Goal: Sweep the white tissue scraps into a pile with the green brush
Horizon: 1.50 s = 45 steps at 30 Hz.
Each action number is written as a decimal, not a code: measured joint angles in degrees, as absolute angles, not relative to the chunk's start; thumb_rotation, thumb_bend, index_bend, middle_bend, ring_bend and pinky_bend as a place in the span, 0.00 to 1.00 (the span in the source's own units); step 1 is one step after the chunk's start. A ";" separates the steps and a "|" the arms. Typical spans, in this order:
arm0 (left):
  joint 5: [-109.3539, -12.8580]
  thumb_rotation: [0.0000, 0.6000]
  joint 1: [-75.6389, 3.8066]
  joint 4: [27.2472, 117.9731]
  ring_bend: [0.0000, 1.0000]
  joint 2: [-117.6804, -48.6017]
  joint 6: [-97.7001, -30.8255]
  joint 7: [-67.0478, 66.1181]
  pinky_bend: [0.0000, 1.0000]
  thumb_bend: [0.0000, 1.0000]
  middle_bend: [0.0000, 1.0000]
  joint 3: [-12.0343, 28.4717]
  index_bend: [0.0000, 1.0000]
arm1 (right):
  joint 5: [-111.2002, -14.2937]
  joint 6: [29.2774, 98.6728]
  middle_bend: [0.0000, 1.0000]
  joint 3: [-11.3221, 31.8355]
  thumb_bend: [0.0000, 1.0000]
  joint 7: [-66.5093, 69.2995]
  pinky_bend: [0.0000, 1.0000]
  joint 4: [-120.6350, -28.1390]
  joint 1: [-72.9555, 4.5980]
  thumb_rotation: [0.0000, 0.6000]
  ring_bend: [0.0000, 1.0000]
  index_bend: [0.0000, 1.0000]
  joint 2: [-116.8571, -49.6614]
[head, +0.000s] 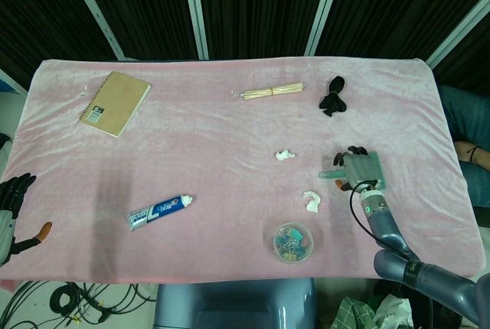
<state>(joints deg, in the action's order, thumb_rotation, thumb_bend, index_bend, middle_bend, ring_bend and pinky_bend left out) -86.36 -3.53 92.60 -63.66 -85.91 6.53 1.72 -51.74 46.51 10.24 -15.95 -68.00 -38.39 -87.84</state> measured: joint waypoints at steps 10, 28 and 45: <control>-86.17 1.00 -3.34 92.70 0.00 -63.60 -86.08 6.88 0.06 0.28 0.06 1.73 0.07 | -51.89 46.42 0.40 10.17 0.20 -16.14 0.13 -67.27 -38.60 1.00 0.15 0.43 -88.55; -85.61 1.00 -3.52 93.13 0.00 -63.36 -85.30 6.80 0.06 0.28 0.06 1.79 0.07 | -52.47 46.20 0.44 10.11 0.23 -16.35 0.13 -64.56 -38.96 1.00 0.17 0.45 -90.81; -85.36 1.00 -3.52 93.29 0.00 -63.30 -85.12 6.79 0.06 0.28 0.06 1.84 0.08 | -53.54 45.66 0.51 10.24 0.29 -15.54 0.13 -62.21 -39.15 1.00 0.23 0.56 -92.70</control>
<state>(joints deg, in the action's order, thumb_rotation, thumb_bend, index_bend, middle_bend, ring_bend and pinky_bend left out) -85.36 -3.52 93.29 -63.30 -85.12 6.79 1.84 -53.54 45.66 10.24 -15.54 -62.21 -39.15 -92.70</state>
